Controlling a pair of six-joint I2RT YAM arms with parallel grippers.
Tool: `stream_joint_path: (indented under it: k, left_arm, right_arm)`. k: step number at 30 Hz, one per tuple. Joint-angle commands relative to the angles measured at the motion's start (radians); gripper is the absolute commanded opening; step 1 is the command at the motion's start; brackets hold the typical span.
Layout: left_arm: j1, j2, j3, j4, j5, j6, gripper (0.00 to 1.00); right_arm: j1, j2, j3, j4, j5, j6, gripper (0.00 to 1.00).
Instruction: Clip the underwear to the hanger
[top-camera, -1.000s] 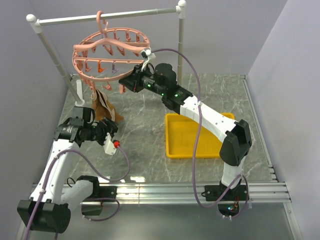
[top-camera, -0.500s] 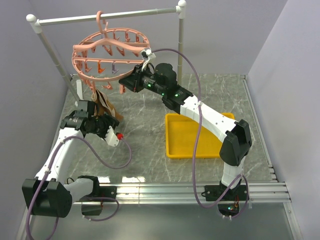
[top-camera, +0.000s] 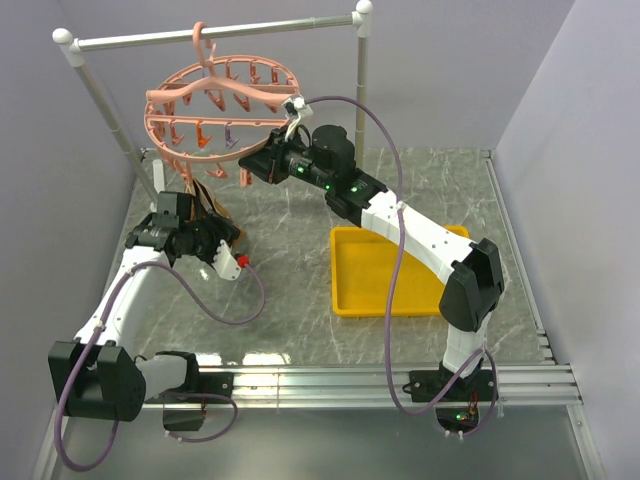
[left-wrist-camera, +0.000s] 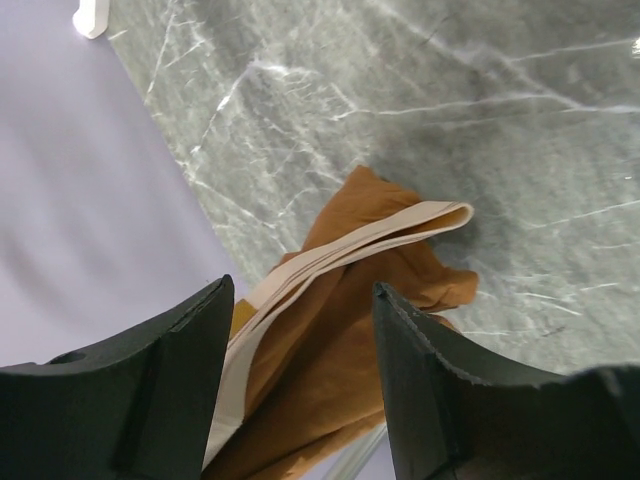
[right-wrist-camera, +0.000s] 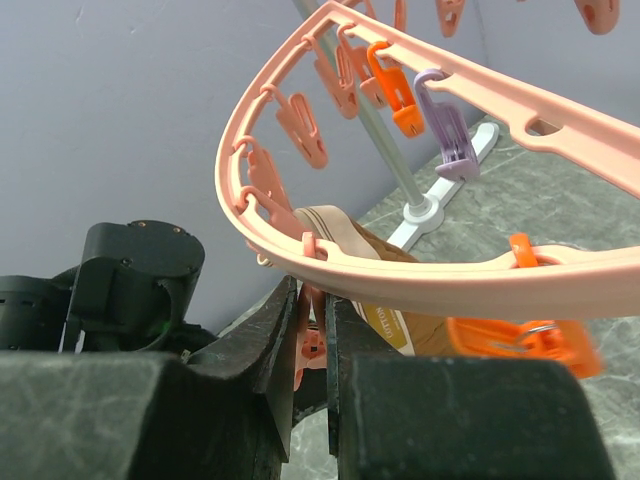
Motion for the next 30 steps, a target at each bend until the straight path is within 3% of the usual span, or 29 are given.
stream_joint_path:
  k: [1,4,10,17,26,30]
  left_arm:
    - [0.001,0.0,0.022,0.049,-0.003,0.443,0.63]
    - [-0.01,-0.002,0.0,0.073,-0.053,0.495,0.62]
    - [-0.055,0.032,0.022,0.092,-0.175,0.424,0.61]
    - [-0.064,0.031,-0.016,0.153,-0.192,0.452,0.6]
    - [-0.093,0.061,-0.015,0.175,-0.225,0.458,0.38]
    - [-0.104,0.077,0.043,0.086,-0.228,0.434,0.2]
  right_arm:
    - [-0.005,-0.011,-0.004,0.03,-0.025,0.011,0.0]
    - [-0.008,-0.009,-0.003,0.032,-0.026,0.014,0.0]
    - [-0.007,-0.006,-0.006,0.034,-0.026,0.02,0.0]
    - [-0.007,-0.006,-0.009,0.034,-0.028,0.019,0.0]
    - [-0.008,-0.005,-0.006,0.034,-0.026,0.019,0.0]
    - [-0.008,-0.003,-0.004,0.035,-0.025,0.017,0.0]
